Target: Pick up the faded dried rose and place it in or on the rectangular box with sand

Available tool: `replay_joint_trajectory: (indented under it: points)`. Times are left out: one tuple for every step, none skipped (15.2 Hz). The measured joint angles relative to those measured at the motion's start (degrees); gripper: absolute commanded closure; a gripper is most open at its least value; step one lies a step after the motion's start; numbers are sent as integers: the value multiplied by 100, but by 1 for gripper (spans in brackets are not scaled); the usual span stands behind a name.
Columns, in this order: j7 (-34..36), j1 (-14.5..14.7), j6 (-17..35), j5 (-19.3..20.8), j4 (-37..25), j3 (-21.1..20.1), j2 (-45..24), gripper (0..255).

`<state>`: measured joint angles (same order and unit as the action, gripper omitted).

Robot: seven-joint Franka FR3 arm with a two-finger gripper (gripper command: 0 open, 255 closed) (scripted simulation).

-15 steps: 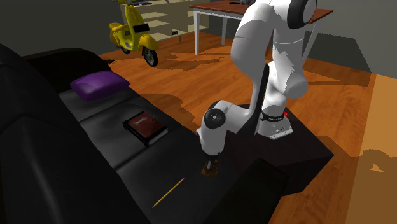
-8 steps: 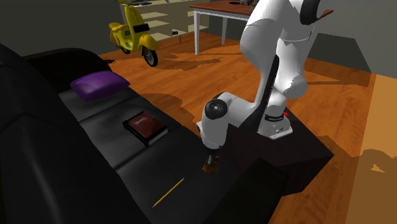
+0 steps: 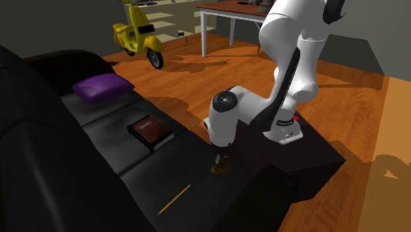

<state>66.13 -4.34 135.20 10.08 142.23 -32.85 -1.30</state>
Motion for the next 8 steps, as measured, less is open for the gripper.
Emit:
replay_joint_trajectory:
  points:
    - [-55,0,-76,-65,-27,-5,65,255]
    - [-119,0,-146,-140,-32,-8,150,255]
    - [-206,-33,-193,-157,-63,25,180,255]
    - [-340,-101,-217,-155,-83,94,204,255]
    - [-434,-157,-256,-126,-150,151,180,255]
    - [-559,-232,-280,-91,-205,227,163,255]
    - [-659,-295,-311,-45,-285,290,117,255]
    - [-752,-367,-329,28,-387,362,34,255]
